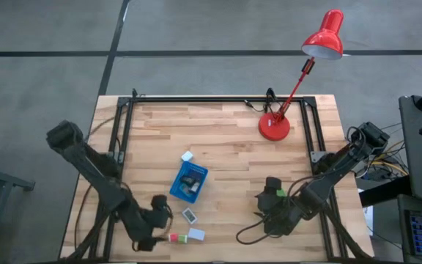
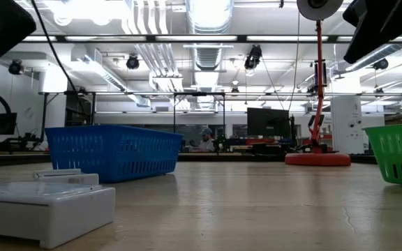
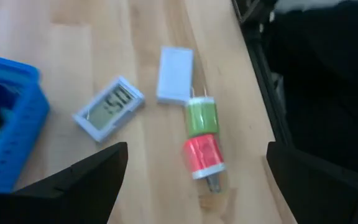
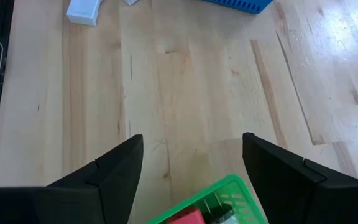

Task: Pick & Place Office items
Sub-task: Put the pink white charger adapter into the green bin

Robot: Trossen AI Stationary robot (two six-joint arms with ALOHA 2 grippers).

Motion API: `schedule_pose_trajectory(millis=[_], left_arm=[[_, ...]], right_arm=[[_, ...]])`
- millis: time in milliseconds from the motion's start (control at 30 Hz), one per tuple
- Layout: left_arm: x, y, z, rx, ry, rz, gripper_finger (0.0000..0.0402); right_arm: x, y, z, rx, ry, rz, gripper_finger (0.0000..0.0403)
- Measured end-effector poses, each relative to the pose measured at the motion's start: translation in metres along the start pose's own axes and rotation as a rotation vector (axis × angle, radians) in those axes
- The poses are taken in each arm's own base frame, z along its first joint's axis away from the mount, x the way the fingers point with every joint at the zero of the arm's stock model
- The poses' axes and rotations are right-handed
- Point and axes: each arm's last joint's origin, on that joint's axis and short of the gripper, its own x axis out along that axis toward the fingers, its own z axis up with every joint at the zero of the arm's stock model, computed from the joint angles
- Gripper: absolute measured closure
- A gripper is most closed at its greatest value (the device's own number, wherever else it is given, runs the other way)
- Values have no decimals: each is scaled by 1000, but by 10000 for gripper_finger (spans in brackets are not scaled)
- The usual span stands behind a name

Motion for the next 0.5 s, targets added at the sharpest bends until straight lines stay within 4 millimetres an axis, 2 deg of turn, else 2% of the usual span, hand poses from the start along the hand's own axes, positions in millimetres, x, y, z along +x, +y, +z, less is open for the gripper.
schedule_pose_trajectory(millis=[233, 500], left_arm=[[31, -29, 16, 22, 144, 69, 12], [60, -39, 14, -38, 312, 202, 12]], right_arm=[[-5, 6, -6, -24, 1, 20, 138], [-12, 16, -15, -58, 3, 50, 138]])
